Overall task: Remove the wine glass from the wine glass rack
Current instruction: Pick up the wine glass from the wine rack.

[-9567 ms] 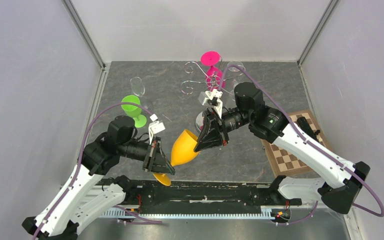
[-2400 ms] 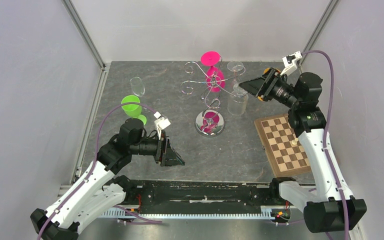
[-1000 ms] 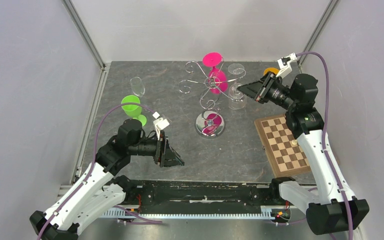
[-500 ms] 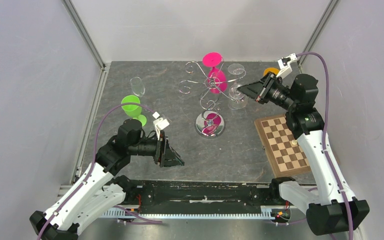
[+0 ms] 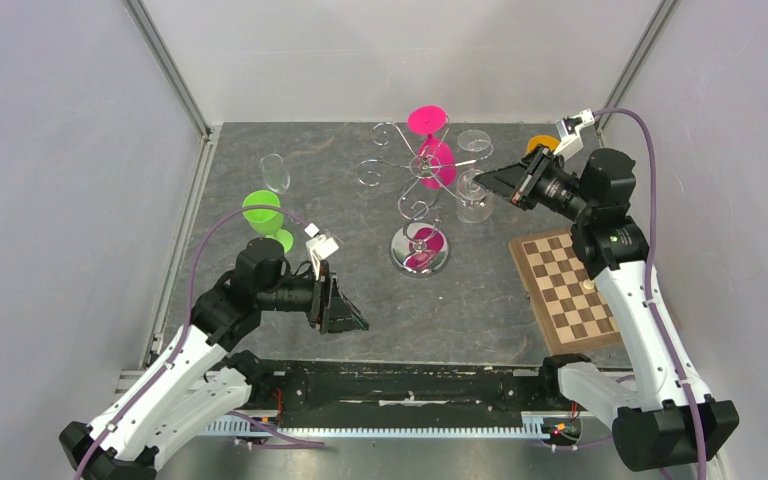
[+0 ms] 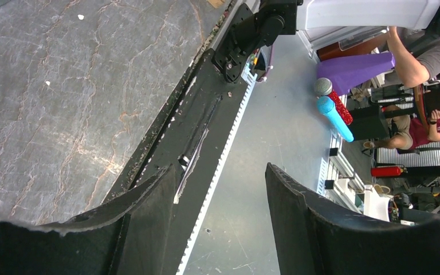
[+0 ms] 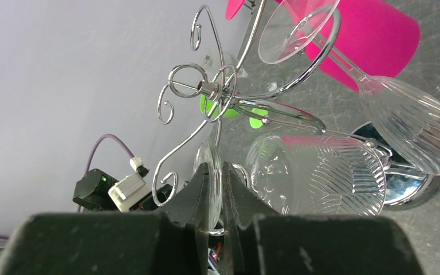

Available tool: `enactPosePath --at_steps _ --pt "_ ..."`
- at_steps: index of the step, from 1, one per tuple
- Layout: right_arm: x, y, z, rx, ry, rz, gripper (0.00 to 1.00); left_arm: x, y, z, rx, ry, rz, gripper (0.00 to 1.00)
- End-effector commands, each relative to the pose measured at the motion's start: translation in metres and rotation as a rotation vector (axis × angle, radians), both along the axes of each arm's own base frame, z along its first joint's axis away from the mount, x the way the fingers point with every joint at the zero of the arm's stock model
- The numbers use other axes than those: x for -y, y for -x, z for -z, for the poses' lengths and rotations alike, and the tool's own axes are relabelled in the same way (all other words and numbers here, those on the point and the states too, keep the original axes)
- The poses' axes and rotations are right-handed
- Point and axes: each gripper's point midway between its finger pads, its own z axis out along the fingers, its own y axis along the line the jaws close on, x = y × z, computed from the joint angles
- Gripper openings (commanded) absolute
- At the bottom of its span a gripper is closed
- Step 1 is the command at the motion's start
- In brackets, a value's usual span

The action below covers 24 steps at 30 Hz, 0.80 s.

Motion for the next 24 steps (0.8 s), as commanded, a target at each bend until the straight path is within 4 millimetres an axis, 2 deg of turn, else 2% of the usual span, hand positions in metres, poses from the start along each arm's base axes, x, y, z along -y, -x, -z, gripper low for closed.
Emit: enactPosePath --at_steps 1,13,24 --pt "-0.005 0.010 -0.025 0.022 -0.084 -0.022 0.00 0.001 -0.002 -0.001 -0.016 0.003 -0.019 0.65" --pt "-0.002 0.011 -0.021 -0.072 -0.181 -0.009 0.00 0.001 -0.004 0.001 -0.022 -0.004 -0.025 0.65" --pt "0.001 0.018 -0.034 -0.074 -0.215 -0.010 0.00 0.001 -0.003 0.001 -0.019 -0.003 -0.022 0.65"
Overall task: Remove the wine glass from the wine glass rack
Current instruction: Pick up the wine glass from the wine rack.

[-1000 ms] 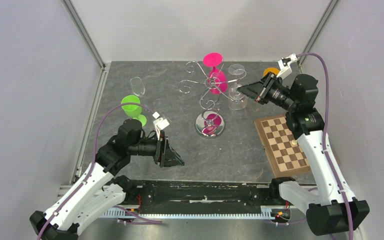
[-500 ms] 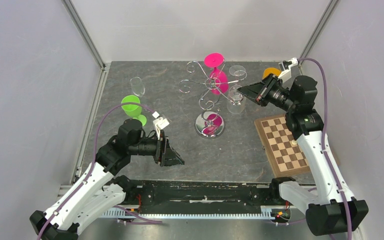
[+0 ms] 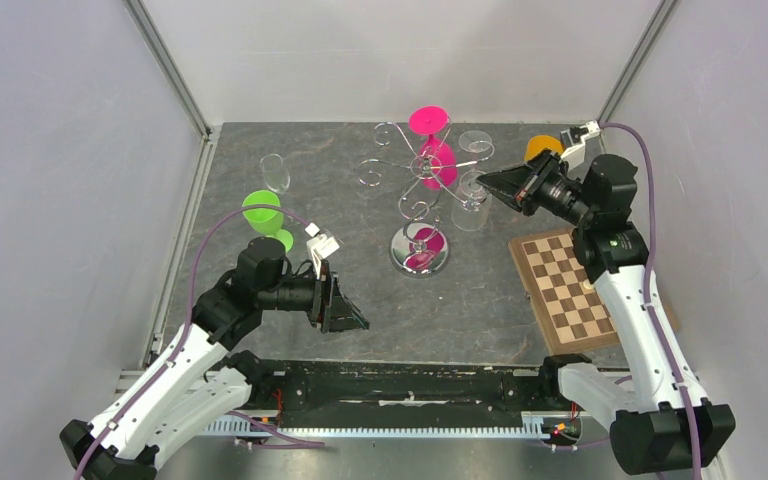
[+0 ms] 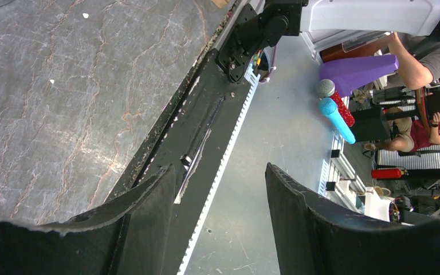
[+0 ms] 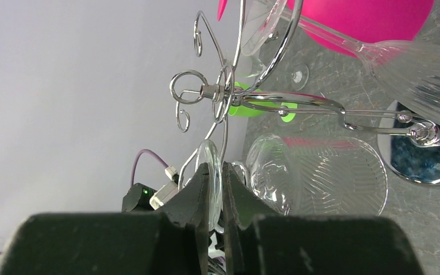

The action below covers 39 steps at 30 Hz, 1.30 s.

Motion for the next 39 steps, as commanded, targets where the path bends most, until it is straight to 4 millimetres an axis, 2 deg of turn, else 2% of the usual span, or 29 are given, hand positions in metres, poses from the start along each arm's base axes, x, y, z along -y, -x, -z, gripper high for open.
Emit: enactPosePath --at_steps 1,25,32,39 --pt "-0.003 0.018 -0.037 0.112 -0.044 -0.042 0.00 0.001 0.000 -0.003 -0.012 0.011 -0.008 0.65" --pt "0.000 0.040 -0.042 0.117 -0.028 -0.062 0.00 0.000 0.003 -0.007 0.000 0.025 -0.002 0.65" --pt "-0.001 0.037 -0.045 0.118 -0.042 -0.053 0.00 0.000 0.004 -0.008 0.003 0.029 0.000 0.65" --pt "-0.011 0.033 -0.045 0.111 -0.046 -0.061 0.00 0.000 0.004 -0.008 0.007 0.032 0.001 0.65"
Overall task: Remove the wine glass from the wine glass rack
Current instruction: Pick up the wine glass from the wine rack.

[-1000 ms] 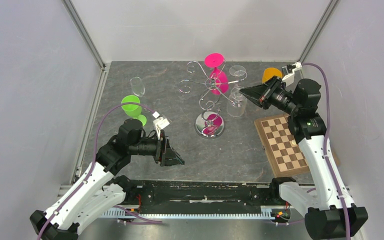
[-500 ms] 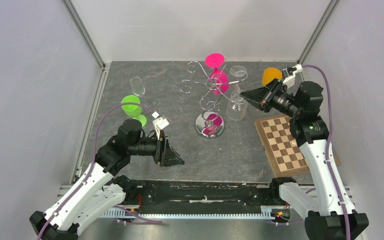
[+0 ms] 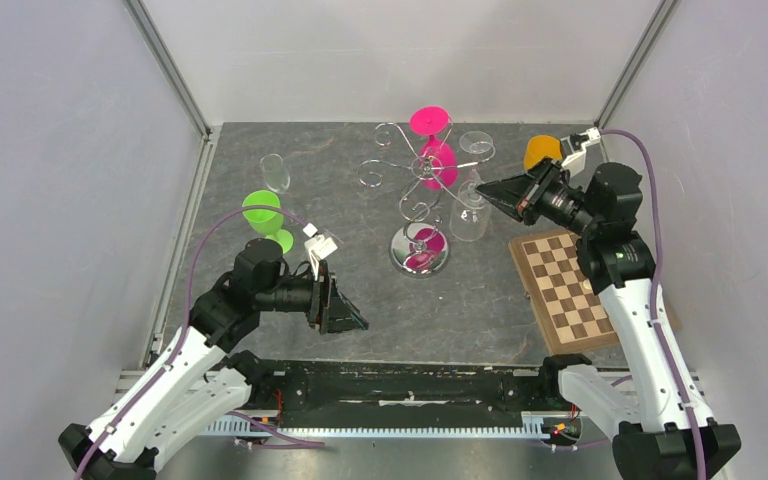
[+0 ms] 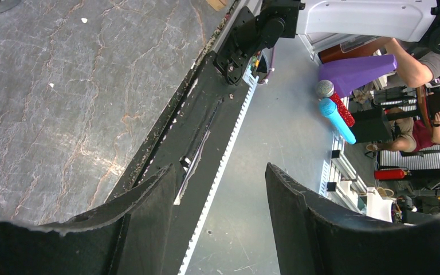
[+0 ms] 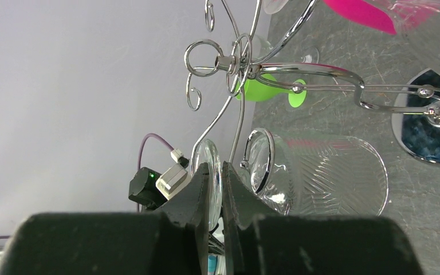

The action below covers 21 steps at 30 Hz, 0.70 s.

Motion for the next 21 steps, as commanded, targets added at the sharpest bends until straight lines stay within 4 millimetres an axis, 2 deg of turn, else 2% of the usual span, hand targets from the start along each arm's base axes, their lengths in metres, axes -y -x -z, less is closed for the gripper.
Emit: enactPosePath --at_steps 1,9,21 --pt "-0.012 0.007 -0.036 0.119 -0.032 -0.037 0.00 0.001 0.002 -0.005 -0.007 0.022 0.000 0.65" --pt "-0.018 -0.001 -0.040 0.124 -0.033 -0.020 0.00 0.001 0.003 -0.006 -0.003 0.025 0.001 0.65" --pt "-0.016 -0.025 -0.048 0.127 -0.032 0.039 0.00 0.001 0.002 -0.005 -0.006 0.021 -0.001 0.65"
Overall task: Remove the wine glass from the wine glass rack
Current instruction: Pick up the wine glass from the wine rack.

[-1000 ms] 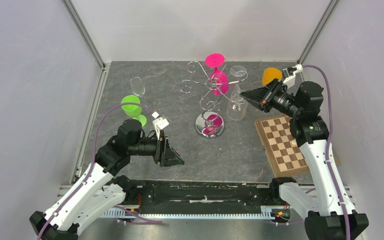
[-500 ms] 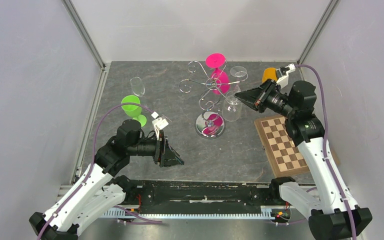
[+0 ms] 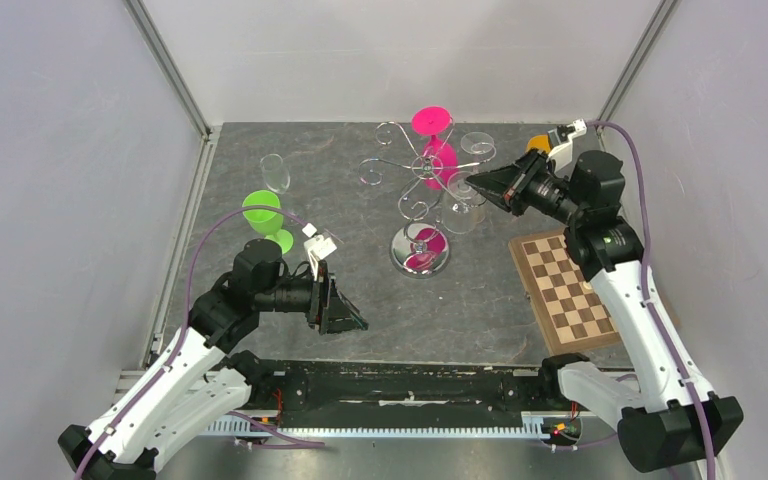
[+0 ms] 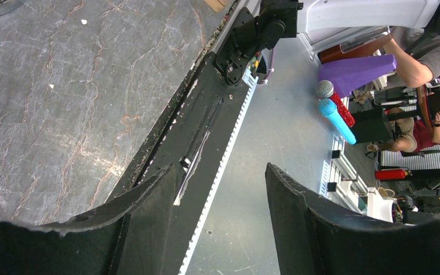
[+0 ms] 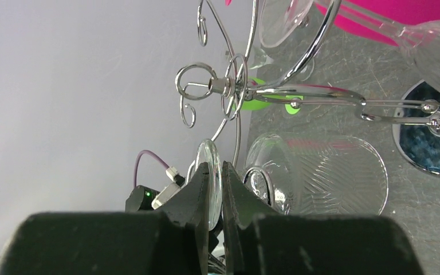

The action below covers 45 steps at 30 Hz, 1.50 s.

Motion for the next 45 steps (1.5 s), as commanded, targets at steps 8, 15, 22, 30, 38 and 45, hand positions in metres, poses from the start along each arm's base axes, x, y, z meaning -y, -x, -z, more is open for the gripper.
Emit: enactPosePath --at_steps 8,15,22,30,38,45 --pt "0.003 -0.019 -0.053 0.151 -0.039 0.057 0.00 0.003 0.000 -0.001 -0.026 0.009 0.003 0.65" --pt "0.007 -0.025 -0.056 0.154 -0.037 0.078 0.00 0.003 -0.001 0.000 -0.030 0.006 0.003 0.66" --pt "0.023 -0.026 -0.062 0.167 -0.044 0.102 0.00 0.003 -0.001 0.001 -0.033 0.004 0.002 0.66" --pt "0.035 -0.019 -0.062 0.178 -0.036 0.123 0.00 0.003 -0.002 0.001 -0.032 0.001 -0.001 0.66" --pt "0.046 -0.003 -0.053 0.188 -0.024 0.143 0.00 0.001 -0.001 -0.001 -0.016 0.005 -0.011 0.66" --pt "0.051 0.015 -0.047 0.201 0.000 0.160 0.00 0.002 -0.003 0.002 -0.034 -0.010 -0.015 0.66"
